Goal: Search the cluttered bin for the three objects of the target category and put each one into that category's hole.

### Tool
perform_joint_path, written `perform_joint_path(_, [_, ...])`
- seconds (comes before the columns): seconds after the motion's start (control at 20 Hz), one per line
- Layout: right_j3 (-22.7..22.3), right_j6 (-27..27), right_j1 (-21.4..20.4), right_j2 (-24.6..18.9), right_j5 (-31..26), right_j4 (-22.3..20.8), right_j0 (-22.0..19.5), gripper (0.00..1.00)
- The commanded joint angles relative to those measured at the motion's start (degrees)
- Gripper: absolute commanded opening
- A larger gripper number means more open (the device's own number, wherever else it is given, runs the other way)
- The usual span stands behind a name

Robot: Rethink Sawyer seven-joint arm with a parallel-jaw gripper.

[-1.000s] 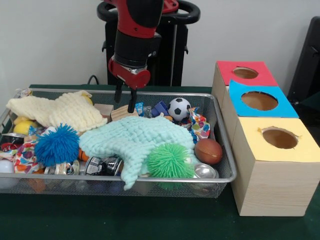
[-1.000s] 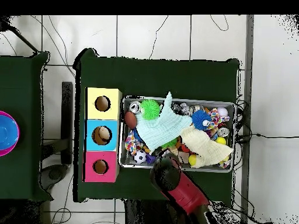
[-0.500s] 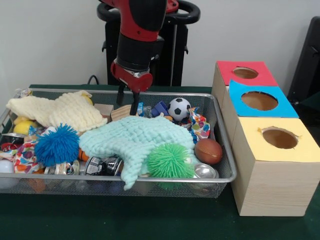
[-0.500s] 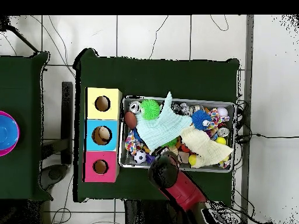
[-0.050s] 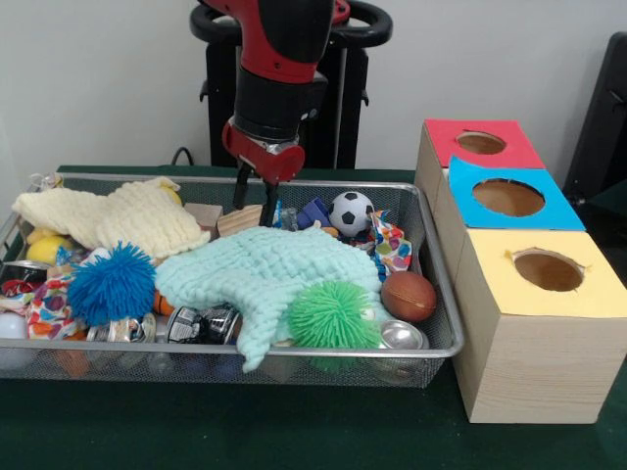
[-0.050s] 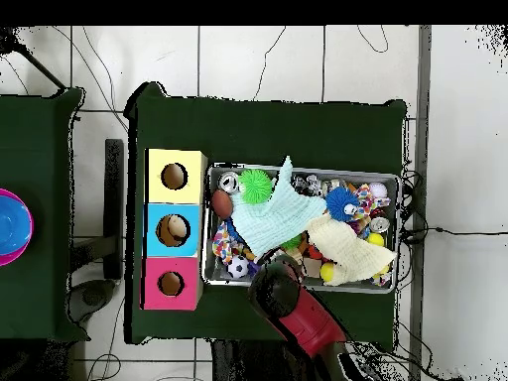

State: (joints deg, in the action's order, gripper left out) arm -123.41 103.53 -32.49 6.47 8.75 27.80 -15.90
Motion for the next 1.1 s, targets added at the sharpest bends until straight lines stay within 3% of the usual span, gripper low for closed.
perform_joint_path(0.05, [5.6,13.6,2.1,-5.7,-2.1,2.1,-2.6,1.00])
perform_joint_path(0.35, [6.4,13.9,7.1,-10.0,1.3,-1.1,-7.5,1.00])
perform_joint_path(0.7, [7.1,12.8,9.4,-11.7,-0.9,-0.1,-8.8,1.00])
perform_joint_path(1.1, [7.9,13.3,10.4,-11.3,-1.9,2.2,-6.7,1.00])
